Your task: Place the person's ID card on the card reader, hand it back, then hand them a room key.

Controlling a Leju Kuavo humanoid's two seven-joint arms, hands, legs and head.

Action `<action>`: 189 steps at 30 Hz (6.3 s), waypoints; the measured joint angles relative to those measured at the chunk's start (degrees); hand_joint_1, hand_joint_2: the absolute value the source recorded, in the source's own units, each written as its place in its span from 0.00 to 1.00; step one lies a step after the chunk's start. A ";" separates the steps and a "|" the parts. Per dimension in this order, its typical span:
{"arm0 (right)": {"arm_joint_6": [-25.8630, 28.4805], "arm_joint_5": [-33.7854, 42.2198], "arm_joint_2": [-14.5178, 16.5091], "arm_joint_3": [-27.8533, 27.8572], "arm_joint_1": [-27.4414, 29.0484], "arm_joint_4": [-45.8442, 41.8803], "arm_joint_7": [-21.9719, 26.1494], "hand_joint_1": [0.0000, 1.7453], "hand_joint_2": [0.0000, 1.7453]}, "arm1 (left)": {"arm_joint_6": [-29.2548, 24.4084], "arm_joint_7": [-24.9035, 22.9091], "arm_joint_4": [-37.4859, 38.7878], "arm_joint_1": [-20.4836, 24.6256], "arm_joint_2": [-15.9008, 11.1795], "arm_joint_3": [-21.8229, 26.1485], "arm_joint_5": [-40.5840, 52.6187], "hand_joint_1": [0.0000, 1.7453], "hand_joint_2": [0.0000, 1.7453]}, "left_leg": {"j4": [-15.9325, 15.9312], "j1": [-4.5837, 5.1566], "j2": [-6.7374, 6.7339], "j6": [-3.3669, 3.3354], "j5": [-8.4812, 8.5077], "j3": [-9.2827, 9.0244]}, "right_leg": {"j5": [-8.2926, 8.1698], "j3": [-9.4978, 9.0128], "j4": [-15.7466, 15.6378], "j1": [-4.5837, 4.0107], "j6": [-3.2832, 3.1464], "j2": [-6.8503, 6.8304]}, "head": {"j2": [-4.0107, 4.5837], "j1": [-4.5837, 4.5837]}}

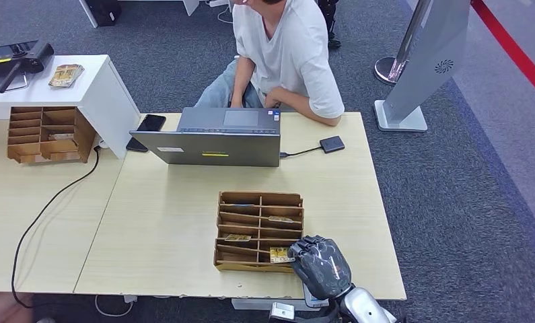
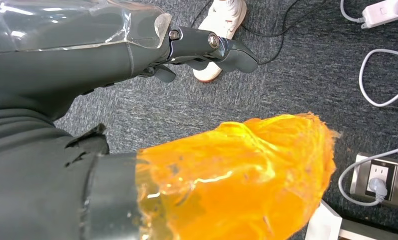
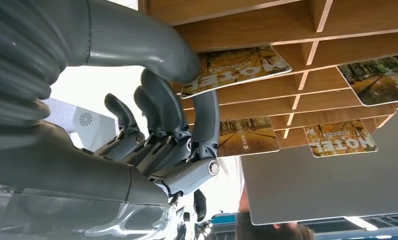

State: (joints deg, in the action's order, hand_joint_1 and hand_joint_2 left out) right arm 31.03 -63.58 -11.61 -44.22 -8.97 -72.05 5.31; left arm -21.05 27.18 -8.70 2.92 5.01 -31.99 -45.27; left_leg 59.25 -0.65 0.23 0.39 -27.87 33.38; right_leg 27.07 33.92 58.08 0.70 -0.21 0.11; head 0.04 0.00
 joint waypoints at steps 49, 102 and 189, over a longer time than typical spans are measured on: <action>6.33 -0.78 -3.51 4.74 4.58 -14.87 0.02 1.00 1.00 | 0.48 2.29 0.00 -0.09 -0.02 0.02 -2.23 0.00 0.00 | 0.01 0.00 0.00 0.00 0.00 -0.01 | 0.00 0.00 0.00 0.00 0.00 0.01 | 0.00 0.00; 2.67 4.17 -0.63 10.29 -8.81 -10.51 0.57 1.00 1.00 | 3.41 2.94 0.00 0.18 -0.13 -1.90 -0.83 0.00 0.00 | 0.01 0.00 0.01 0.04 0.07 -0.01 | -0.06 -0.01 0.01 0.00 -0.03 0.00 | 0.00 -0.01; -18.16 50.75 3.83 9.71 19.08 -33.50 27.60 0.00 0.00 | -1.47 -27.20 0.66 0.43 -0.07 -11.66 7.59 0.00 0.00 | 0.00 0.02 0.00 -0.01 0.00 -0.09 | 0.00 -0.09 0.00 0.01 -0.01 -0.03 | 0.00 -0.03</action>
State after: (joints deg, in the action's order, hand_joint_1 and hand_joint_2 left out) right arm 12.87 -12.83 -7.77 -34.51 10.10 -105.55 32.91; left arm -22.52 -0.03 -8.04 3.35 4.93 -43.65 -37.67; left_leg 59.26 -0.63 0.23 0.39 -27.87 33.29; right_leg 27.06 33.82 58.08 0.71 -0.22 0.08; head 0.04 -0.03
